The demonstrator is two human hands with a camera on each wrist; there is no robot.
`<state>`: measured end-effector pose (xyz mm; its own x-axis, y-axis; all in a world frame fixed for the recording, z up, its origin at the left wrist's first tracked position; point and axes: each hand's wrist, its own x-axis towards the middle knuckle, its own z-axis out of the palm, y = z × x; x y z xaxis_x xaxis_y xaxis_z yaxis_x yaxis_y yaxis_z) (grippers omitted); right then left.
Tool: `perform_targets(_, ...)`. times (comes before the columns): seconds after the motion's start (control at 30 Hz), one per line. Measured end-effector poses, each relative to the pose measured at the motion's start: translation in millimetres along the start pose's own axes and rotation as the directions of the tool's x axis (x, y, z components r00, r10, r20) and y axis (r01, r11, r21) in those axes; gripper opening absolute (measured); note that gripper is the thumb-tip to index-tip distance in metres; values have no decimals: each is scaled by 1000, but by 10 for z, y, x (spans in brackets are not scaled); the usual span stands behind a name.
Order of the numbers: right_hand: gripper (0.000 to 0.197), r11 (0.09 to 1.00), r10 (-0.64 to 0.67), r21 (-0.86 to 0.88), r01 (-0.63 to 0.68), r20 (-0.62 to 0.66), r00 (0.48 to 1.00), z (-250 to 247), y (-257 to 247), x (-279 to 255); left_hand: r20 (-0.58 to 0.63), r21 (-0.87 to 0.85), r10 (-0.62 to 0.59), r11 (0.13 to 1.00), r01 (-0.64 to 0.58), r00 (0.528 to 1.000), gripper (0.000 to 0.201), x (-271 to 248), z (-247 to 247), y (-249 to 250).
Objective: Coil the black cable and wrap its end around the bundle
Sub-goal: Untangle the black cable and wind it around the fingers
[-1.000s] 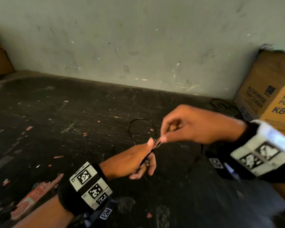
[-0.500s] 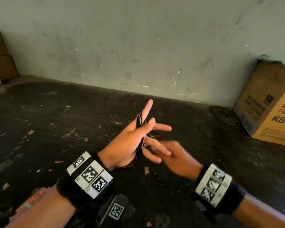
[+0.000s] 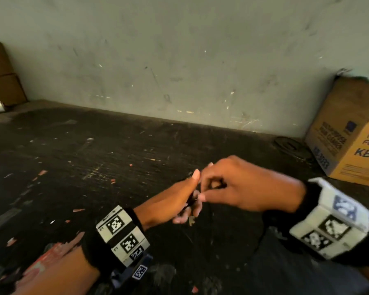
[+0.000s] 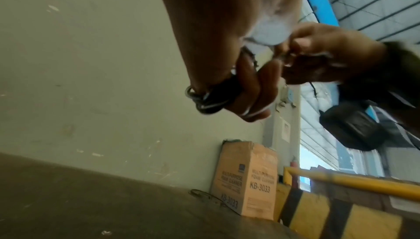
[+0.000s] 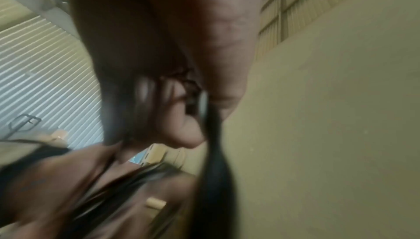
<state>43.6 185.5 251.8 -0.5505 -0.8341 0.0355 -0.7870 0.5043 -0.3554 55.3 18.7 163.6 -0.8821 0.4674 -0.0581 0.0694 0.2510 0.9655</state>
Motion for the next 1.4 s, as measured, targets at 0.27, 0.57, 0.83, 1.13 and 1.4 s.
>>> perform_targets(0.27, 29, 999, -12, -46, 6, -129, 992, -580, 388, 29, 216, 24, -25, 999, 20, 976, 70, -138, 53, -48)
perform_targets(0.57, 24, 993, 67, 114, -35, -285, 956, 303, 948, 69, 172, -167, 102, 983, -73, 980, 53, -149, 45, 18)
perform_targets(0.83, 24, 932, 101, 359, 43, -374, 922, 1059, 508, 80, -85, -579, 240, 778, -243, 967, 57, 91, -76, 342)
perform_targets(1.13, 25, 964, 65, 264, -36, -102, 993, 689, 37, 85, -223, -57, 201, 974, -219, 954, 60, 215, -127, 227)
perform_targets(1.4, 16, 987, 94, 112, -115, 178, 979, -129, 48, -32, -159, -250, 101, 958, -139, 982, 55, 76, -119, -15)
